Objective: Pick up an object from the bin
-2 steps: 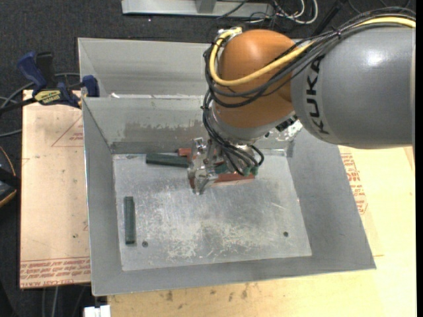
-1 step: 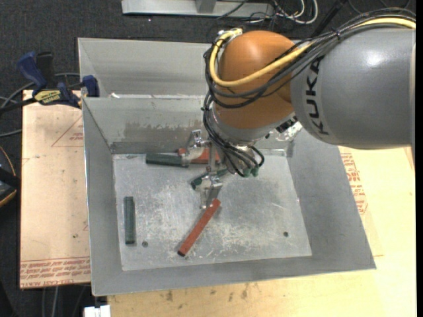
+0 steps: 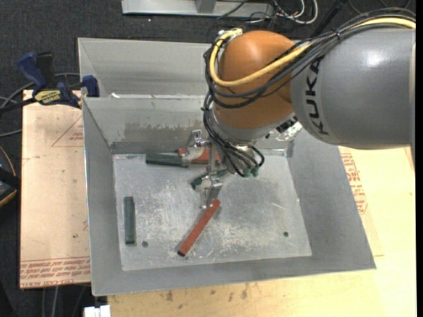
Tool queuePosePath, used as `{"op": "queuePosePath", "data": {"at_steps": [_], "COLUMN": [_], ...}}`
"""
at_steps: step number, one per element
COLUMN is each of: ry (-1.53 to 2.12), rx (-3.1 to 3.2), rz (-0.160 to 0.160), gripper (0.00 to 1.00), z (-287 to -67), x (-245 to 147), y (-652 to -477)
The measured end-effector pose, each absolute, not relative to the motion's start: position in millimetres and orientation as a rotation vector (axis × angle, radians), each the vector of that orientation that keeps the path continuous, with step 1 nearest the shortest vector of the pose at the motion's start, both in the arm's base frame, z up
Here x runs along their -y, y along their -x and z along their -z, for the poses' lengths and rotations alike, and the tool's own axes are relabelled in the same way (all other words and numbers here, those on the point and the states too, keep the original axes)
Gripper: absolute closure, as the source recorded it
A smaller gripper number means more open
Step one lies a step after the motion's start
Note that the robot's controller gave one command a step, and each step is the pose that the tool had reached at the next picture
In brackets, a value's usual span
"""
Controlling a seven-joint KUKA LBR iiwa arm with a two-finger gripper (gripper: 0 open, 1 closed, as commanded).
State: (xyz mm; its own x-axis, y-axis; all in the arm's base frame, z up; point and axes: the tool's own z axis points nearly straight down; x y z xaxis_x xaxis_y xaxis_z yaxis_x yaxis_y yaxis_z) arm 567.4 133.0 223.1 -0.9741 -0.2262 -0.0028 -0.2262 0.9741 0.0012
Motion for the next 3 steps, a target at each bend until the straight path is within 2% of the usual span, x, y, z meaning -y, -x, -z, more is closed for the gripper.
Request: {"op": "queuePosePath", "data": {"at_steps": [1,2,3], "ry": [0.475,0.559,0.559], "rx": [-3.100,-3.084,-3.084], "rz": [-0.002,-0.004,-0.004], "gripper": [0.00,1.00,1.00], "z": [-178,-82,-82], "x": [-118,-97,-97], "y": [-539.2,-559.3,-559.4]}}
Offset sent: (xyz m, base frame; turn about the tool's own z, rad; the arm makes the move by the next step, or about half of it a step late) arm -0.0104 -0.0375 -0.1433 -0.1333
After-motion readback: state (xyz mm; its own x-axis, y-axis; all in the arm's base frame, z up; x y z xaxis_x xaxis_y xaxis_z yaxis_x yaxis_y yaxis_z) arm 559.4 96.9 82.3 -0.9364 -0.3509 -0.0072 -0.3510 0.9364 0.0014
